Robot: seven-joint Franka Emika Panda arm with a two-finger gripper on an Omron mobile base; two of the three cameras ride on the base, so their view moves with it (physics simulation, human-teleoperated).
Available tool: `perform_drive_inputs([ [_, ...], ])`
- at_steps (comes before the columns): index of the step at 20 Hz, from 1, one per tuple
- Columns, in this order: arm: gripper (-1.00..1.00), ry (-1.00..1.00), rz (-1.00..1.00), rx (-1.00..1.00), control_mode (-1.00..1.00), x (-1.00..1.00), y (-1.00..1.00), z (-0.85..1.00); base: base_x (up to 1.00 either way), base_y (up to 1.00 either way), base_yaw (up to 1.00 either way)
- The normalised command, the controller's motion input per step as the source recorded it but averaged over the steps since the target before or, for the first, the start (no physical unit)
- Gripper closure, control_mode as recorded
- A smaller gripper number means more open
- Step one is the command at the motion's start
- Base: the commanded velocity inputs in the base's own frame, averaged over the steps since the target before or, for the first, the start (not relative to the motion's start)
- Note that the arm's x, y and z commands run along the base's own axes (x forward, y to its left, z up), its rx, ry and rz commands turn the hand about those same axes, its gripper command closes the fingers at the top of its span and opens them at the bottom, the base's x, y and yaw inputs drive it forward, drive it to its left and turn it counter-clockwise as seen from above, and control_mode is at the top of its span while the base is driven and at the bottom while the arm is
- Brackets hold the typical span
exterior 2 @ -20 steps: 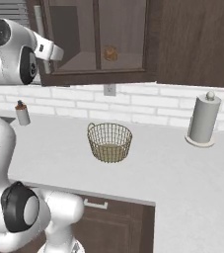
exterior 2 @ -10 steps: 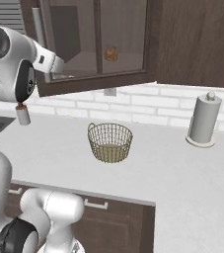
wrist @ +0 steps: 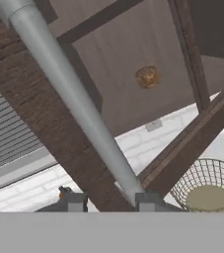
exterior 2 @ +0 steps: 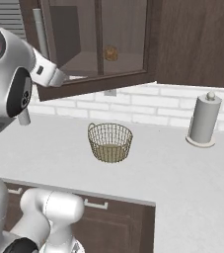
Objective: Open the cabinet, pick up the bread from the cabinet and place it in the basket. Then move the basket to the dining counter.
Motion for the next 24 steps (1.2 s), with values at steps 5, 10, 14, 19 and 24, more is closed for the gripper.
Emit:
perform_drive_inputs([
  [5, -1.0, 0.05, 0.0, 0.01, -1.0, -0.78, -0.37, -0.03, 0.0, 0.0, 0.0],
  [10, -1.0, 0.04, -0.01, 0.05, -1.0, -1.0, -0.12, -0.12, 0.0, 0.0, 0.0],
  [14, -1.0, 0.02, -0.16, 0.07, -1.0, -0.18, 1.0, -0.54, 0.0, 0.0, 0.0],
  [19, -1.0, 0.04, -0.34, 0.1, -1.0, 0.31, 1.0, -0.28, 0.0, 0.0, 0.0],
  [24, -1.0, -0.03, -0.54, 0.2, -1.0, 0.63, 0.74, 0.0, 0.0, 0.0, 0.0],
])
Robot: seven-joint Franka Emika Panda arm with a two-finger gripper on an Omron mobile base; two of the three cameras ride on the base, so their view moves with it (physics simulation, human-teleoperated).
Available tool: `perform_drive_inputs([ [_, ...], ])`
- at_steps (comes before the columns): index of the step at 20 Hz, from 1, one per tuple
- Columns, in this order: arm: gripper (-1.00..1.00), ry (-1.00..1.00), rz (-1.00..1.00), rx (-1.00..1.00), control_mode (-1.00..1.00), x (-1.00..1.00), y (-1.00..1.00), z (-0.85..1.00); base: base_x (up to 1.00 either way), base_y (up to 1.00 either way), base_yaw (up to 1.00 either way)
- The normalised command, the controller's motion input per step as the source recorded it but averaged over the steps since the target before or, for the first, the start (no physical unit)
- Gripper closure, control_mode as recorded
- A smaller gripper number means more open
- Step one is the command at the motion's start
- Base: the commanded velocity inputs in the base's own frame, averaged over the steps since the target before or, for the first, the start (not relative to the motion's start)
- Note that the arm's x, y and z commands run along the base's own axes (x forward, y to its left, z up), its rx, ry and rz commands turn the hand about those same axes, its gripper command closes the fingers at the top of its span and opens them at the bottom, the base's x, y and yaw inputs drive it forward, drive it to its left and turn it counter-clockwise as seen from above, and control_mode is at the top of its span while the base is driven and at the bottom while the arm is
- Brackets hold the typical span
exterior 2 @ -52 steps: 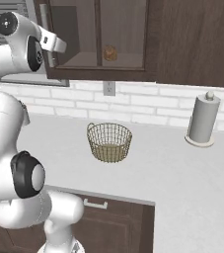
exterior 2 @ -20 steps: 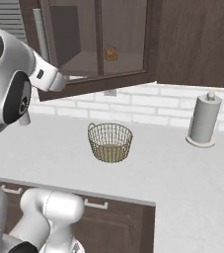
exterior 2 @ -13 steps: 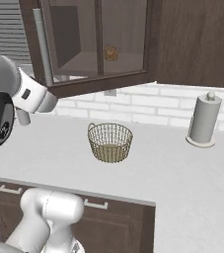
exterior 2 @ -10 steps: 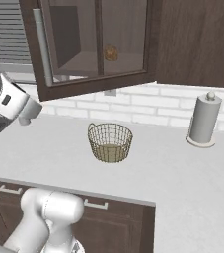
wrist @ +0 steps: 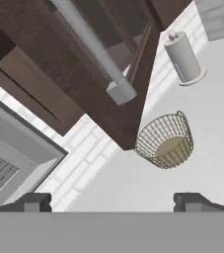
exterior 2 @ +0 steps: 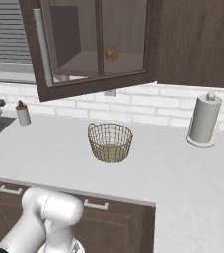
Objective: Open the cabinet, pick up the bread from the cabinet and place it in the basket. Then move the basket to the dining counter.
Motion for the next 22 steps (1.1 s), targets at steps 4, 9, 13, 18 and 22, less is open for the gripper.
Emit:
perform_drive_inputs([
  [4, -1.0, -0.1, -0.49, 0.25, -1.0, 0.53, 0.7, 0.0, 0.0, 0.0, 0.0],
  [9, -1.0, -0.24, -0.32, 0.33, -1.0, 0.52, 0.34, 0.0, 0.0, 0.0, 0.0],
  [13, -1.0, -0.33, -0.24, 0.27, -1.0, 0.56, -0.04, 0.0, 0.0, 0.0, 0.0],
  [18, -1.0, -0.18, -0.23, 0.27, -1.0, 0.66, -0.26, -0.01, 0.0, 0.0, 0.0],
  [22, -1.0, -0.14, -0.18, 0.24, -1.0, 0.69, -0.19, -0.12, 0.0, 0.0, 0.0],
])
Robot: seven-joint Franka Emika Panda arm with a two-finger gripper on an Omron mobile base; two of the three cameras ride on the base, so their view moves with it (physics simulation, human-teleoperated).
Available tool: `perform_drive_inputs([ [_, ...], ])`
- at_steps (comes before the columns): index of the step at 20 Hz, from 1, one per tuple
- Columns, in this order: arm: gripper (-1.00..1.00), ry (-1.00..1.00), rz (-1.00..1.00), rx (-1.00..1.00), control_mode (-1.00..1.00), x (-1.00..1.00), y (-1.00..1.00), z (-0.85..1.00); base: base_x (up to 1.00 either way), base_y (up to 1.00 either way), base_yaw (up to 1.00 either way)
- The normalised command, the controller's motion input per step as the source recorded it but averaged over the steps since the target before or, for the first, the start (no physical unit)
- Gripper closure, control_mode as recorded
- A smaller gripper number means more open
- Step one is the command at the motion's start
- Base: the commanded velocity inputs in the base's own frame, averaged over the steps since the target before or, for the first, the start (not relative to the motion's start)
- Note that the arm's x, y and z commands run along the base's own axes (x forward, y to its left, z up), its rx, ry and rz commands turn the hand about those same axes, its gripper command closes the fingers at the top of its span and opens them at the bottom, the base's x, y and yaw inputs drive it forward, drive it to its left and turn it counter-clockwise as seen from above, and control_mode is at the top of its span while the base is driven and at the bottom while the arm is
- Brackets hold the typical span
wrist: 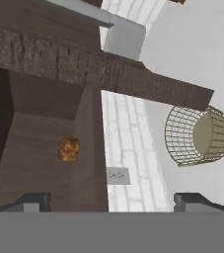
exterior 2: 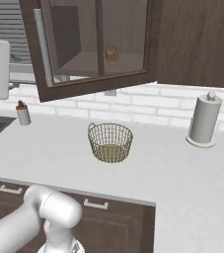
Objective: Open the cabinet, pick up the bread from the cabinet and place it in the basket. Then move the basket to the dining counter.
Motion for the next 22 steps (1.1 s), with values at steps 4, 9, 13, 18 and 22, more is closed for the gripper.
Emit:
perform_drive_inputs([
  [4, -1.0, -0.13, -0.18, 0.22, -1.0, 0.31, -0.08, 0.0, 0.0, 0.0, 0.0],
  [9, -1.0, -0.13, -0.18, 0.19, -1.0, 0.2, -0.18, -0.14, 0.0, 0.0, 0.0],
  [13, -1.0, -0.14, -0.21, 0.16, -1.0, 0.51, -0.06, -0.29, 0.0, 0.0, 0.0],
  [18, -1.0, -0.19, -0.21, 0.19, -1.0, 0.32, 0.0, -0.33, 0.0, 0.0, 0.0],
  [22, -1.0, -0.21, -0.19, 0.2, -1.0, -0.14, 0.15, -0.22, 0.0, 0.0, 0.0],
])
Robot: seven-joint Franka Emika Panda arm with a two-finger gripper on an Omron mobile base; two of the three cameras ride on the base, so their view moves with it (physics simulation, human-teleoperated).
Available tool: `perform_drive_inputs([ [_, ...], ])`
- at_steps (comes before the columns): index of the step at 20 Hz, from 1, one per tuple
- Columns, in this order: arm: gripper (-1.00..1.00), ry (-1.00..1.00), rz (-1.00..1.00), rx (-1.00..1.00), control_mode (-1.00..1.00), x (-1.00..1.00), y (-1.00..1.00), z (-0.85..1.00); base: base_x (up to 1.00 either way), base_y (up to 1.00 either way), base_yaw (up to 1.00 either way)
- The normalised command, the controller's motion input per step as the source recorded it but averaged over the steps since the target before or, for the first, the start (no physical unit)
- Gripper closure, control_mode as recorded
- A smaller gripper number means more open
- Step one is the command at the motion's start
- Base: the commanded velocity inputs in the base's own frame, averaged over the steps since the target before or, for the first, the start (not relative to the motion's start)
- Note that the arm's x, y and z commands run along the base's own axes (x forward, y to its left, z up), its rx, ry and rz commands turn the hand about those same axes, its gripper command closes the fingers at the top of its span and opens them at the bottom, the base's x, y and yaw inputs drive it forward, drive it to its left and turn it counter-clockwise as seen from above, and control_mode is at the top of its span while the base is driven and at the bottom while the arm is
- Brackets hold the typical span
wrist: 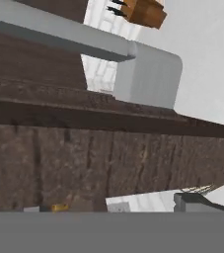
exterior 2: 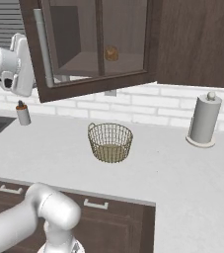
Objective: Open the cabinet, pick up the bread from the cabinet and place it in the basket. Then move the basket to the dining counter.
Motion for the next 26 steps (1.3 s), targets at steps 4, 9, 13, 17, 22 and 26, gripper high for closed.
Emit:
perform_drive_inputs([
  [4, -1.0, -0.16, -0.2, 0.18, -1.0, -0.36, 0.0, 0.0, 0.0, 0.0, 0.0],
  [9, -1.0, -0.14, -0.23, 0.16, -1.0, -0.34, -0.07, 0.0, 0.0, 0.0, 0.0],
  [13, -1.0, -0.14, -0.27, 0.17, -1.0, -0.93, -0.26, 0.0, 0.0, 0.0, 0.0],
  [17, -1.0, -0.1, -0.23, 0.14, -1.0, -0.67, -0.96, 0.04, 0.0, 0.0, 0.0],
  [22, -1.0, -0.08, -0.18, 0.14, -1.0, -0.93, -1.0, 0.03, 0.0, 0.0, 0.0],
  [26, -1.0, -0.07, -0.15, 0.14, -1.0, -0.9, -1.0, 0.09, 0.0, 0.0, 0.0],
])
